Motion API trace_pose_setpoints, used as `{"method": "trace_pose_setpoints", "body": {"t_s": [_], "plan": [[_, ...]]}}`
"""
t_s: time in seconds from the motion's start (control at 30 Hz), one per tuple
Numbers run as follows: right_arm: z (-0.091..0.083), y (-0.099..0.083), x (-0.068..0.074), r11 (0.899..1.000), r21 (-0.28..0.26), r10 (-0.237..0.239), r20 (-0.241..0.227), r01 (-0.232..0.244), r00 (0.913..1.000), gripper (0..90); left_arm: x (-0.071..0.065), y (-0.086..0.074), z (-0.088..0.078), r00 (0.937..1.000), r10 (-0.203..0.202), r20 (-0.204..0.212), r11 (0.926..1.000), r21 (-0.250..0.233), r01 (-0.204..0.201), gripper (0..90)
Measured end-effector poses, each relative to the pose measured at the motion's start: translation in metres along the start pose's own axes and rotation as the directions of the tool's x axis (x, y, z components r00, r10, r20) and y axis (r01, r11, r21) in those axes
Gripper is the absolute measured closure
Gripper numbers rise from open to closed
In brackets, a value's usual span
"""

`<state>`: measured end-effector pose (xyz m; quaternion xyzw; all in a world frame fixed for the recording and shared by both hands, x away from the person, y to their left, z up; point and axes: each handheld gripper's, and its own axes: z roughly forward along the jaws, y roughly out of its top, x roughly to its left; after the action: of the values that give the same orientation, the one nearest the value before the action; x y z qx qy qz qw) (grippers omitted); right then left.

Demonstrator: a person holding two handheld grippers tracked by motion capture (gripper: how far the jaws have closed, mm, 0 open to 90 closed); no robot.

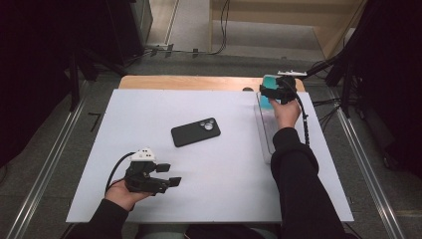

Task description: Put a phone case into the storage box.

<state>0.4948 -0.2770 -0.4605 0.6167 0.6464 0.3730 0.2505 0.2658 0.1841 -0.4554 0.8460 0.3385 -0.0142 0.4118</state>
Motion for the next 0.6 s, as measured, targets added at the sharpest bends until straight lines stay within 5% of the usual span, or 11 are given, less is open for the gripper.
{"method": "trace_pose_setpoints", "body": {"t_s": [0.3, 0.6], "plan": [[0.0, 0.003, -0.001, 0.999, 0.028, 0.019, -0.005, -0.018, 0.9998, 1.5, 0.0, 0.0, 0.0, 1.0, 0.001, -0.001, 1.0, 0.002, -0.001, 30.7], [-0.01, 0.005, -0.004, 0.998, 0.046, 0.05, -0.032, -0.049, 0.9982, 1.5, 0.0, 0.001, 0.001, 1.0, -0.005, -0.002, 1.0, 0.0, 0.005, 30.7]]}}
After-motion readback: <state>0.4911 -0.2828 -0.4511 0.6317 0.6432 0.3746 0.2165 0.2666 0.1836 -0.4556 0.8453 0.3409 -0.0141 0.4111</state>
